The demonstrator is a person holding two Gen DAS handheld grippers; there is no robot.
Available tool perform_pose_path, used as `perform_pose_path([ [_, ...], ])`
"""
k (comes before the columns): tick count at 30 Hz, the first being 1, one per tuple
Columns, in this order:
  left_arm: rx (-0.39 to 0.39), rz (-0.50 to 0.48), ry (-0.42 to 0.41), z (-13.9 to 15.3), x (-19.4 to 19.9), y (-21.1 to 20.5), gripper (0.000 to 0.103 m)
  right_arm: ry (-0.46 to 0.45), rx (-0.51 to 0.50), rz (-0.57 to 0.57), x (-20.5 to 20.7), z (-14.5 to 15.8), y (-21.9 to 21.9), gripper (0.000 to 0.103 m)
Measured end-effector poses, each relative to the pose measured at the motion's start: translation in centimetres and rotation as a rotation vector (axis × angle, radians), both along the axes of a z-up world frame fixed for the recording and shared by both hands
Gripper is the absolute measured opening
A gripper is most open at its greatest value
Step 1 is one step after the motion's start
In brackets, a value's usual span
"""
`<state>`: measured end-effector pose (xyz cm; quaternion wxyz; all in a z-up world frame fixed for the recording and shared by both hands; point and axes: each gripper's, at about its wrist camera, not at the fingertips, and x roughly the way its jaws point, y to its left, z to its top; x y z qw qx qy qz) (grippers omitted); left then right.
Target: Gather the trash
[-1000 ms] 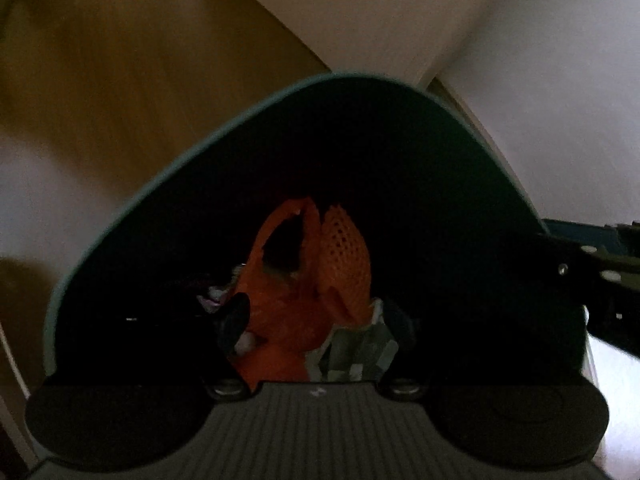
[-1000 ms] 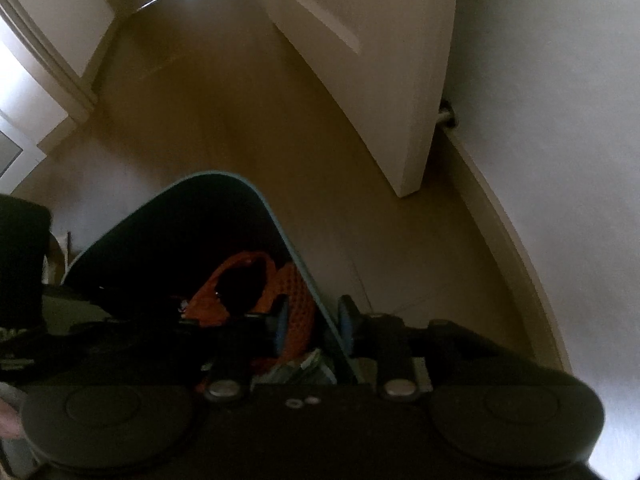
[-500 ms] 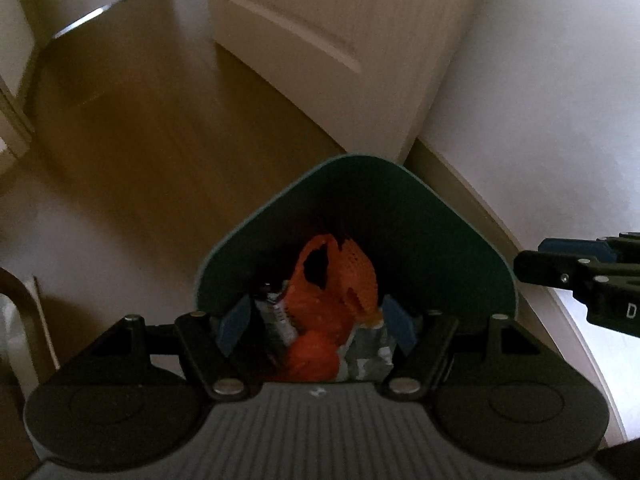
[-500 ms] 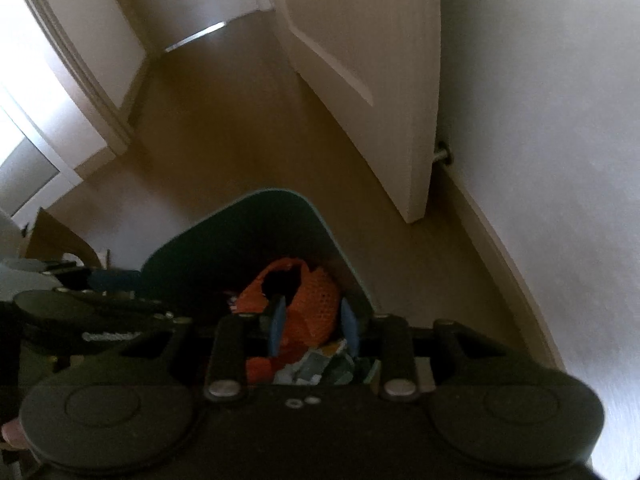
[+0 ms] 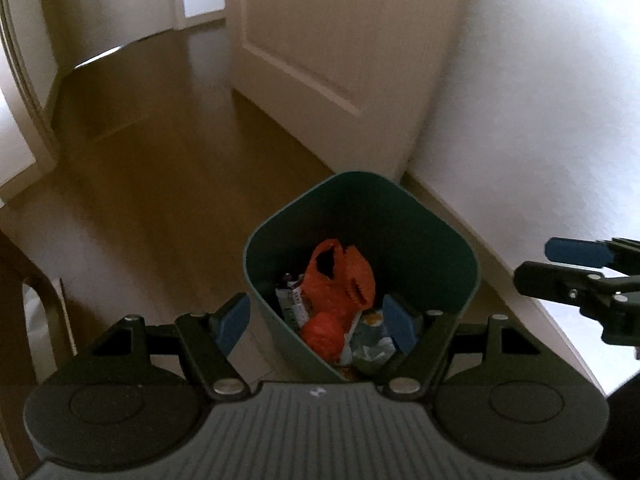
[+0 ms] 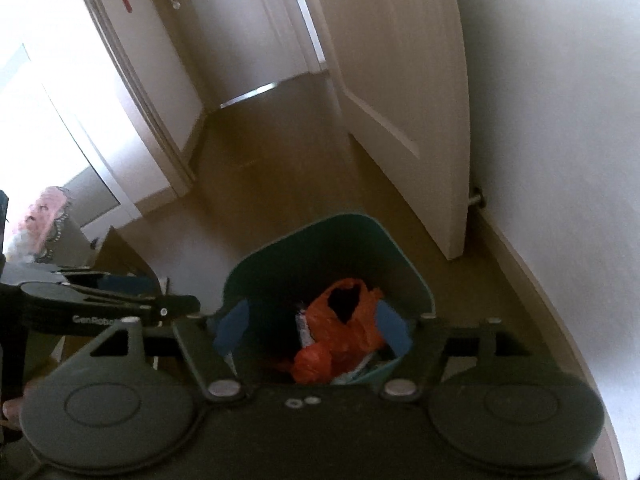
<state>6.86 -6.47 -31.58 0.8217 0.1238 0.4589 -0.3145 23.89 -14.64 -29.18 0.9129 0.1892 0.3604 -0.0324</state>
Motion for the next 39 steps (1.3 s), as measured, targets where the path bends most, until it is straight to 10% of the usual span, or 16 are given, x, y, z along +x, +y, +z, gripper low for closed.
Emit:
perform_pose_path([
  [8, -0.095, -0.026, -0.032, 0.9, -2.0, 1.7, 0.08, -0.08, -0.038, 0.013, -1.9, -0.2, 1.6, 0.103],
  [39, -0.134, 0.028, -0.099, 0.1, -5.2, 2.3, 0.094, -0.161, -0.08, -0.003, -4.0, -1.3, 1.5, 0.103],
])
